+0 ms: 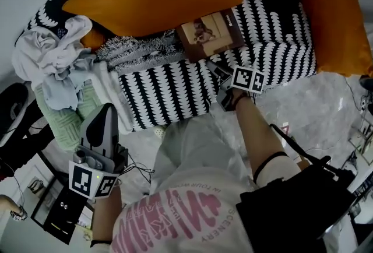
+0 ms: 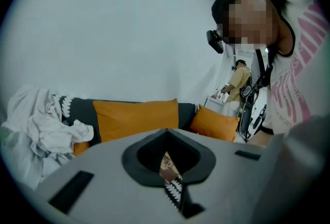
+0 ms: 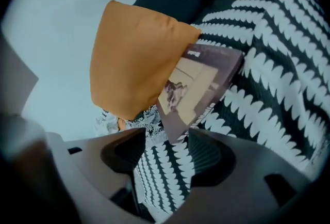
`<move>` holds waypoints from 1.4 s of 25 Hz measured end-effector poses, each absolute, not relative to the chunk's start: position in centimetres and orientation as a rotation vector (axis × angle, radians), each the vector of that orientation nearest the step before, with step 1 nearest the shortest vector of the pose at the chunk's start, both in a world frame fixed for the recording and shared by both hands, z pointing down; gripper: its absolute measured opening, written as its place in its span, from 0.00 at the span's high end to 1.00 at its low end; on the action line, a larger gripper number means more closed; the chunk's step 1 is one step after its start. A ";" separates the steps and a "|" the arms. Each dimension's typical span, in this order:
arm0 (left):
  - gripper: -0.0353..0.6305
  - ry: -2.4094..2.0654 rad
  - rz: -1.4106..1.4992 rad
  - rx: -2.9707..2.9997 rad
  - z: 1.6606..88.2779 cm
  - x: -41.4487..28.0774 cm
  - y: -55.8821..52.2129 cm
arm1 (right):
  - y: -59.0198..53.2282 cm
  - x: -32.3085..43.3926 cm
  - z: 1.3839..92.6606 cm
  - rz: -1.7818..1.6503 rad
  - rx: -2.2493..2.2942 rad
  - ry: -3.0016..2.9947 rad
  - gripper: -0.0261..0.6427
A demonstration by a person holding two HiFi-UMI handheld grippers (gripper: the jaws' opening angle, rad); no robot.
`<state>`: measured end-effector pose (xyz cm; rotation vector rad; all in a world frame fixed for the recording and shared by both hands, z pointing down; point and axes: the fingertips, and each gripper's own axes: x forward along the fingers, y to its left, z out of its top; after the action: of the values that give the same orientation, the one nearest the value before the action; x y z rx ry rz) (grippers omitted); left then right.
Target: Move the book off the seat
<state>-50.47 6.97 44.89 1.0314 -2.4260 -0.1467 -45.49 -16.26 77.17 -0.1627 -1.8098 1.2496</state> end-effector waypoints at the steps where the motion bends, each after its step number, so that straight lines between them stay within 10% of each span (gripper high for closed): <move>1: 0.94 -2.409 -0.165 1.024 45.3 -50.2 6.9 | -15.9 -45.3 77.9 1.283 -0.145 -1.785 0.58; 25: 0.94 -2.303 -0.198 1.012 47.7 -48.0 6.7 | -18.1 -48.0 84.9 1.760 0.207 -1.567 0.54; 35: 0.94 -2.349 -0.261 1.065 45.7 -48.4 4.2 | -19.0 -48.3 81.1 1.829 0.113 -1.564 0.70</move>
<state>-48.42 4.19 45.69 1.0647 -2.3491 -0.2606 -48.34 -18.95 81.12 0.1130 -1.5636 1.8294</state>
